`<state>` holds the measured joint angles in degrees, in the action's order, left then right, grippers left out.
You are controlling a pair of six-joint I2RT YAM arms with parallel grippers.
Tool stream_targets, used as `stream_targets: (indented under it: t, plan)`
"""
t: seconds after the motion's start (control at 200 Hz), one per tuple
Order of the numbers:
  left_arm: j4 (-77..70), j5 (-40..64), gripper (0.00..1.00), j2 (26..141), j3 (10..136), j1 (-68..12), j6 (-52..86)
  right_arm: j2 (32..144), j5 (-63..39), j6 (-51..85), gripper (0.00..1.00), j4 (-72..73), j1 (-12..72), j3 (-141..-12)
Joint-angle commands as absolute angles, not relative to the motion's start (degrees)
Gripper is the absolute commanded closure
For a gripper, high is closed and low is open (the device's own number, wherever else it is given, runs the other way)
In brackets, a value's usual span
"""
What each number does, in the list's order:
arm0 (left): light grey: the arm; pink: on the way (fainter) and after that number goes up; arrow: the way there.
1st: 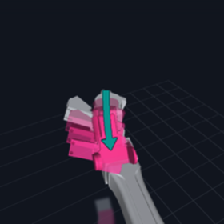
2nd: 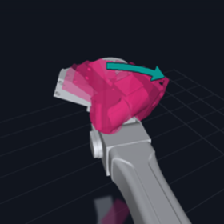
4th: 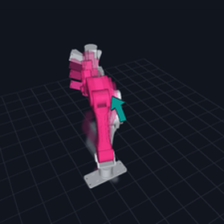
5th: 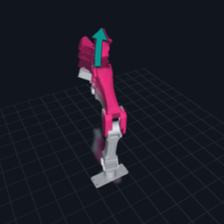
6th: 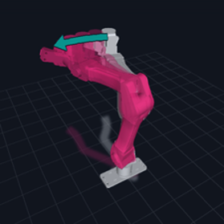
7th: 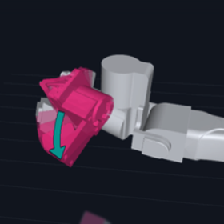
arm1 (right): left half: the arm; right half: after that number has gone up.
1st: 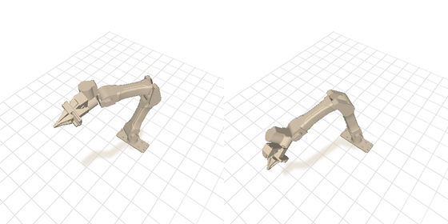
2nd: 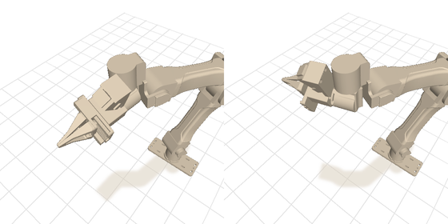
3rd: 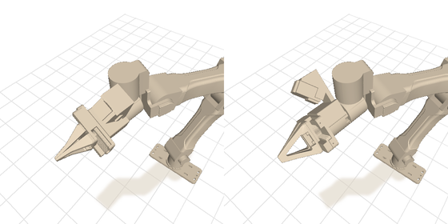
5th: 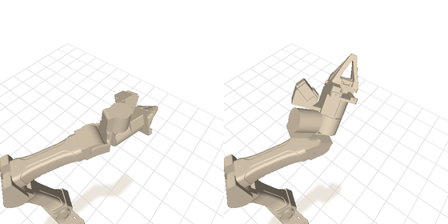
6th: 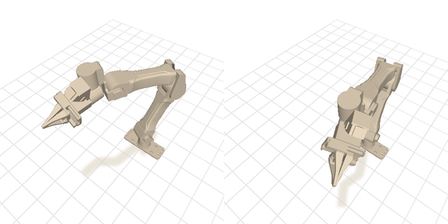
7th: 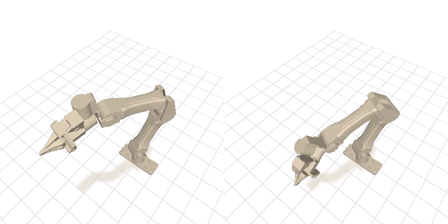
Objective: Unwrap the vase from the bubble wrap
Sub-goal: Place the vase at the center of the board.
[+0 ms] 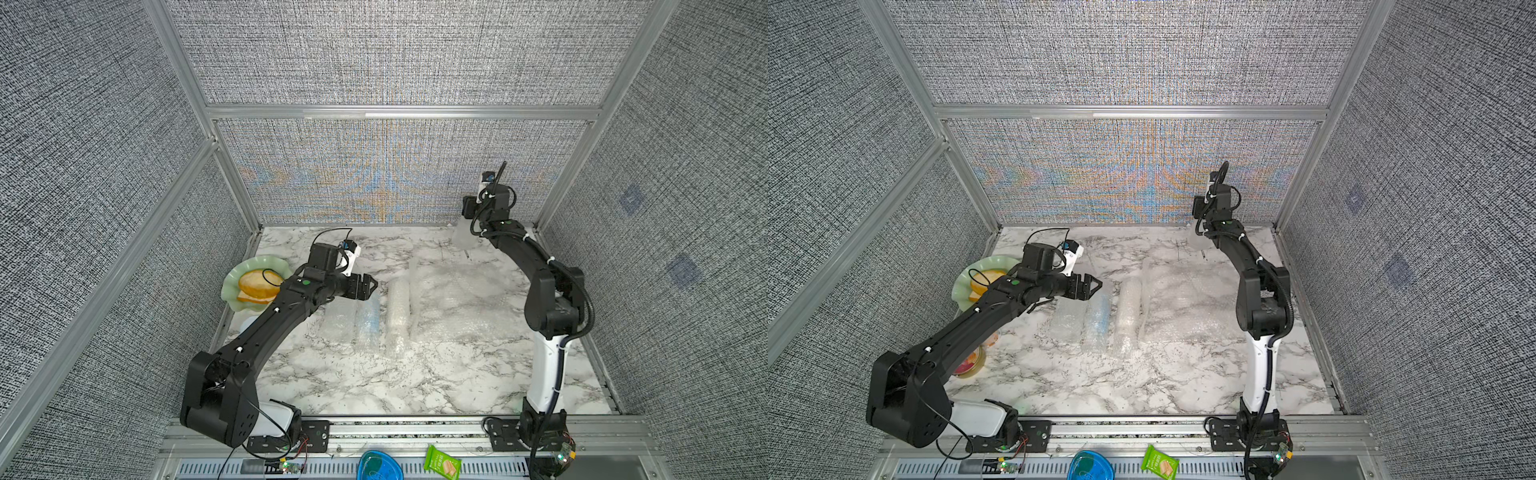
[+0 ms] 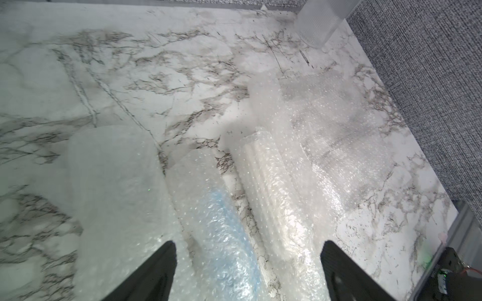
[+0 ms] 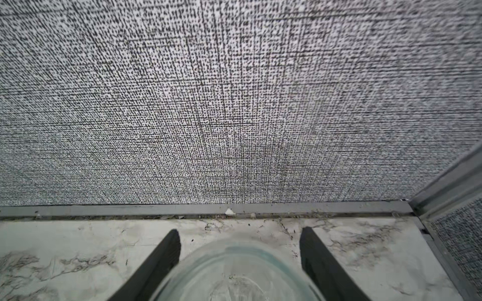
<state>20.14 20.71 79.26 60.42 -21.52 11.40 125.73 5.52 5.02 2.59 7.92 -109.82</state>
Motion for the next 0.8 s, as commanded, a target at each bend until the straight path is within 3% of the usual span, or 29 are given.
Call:
stream_targets:
  t: [0.0, 0.295, 0.795]
  plan:
    - [18.4, 19.4, 0.11, 78.01, 59.73, -20.27, 11.91, 127.9, 5.01, 3.63, 0.47, 4.14, 8.1, -112.99]
    - [18.01, 20.89, 0.11, 78.89, 59.72, -17.21, 13.0, 131.04, 3.35, 3.44, 0.42, 3.97, 8.18, -114.42]
    - [17.59, 20.26, 0.1, 77.45, 59.33, -16.01, 12.76, 129.41, 5.1, 0.66, 0.1, 0.79, 10.43, -116.91]
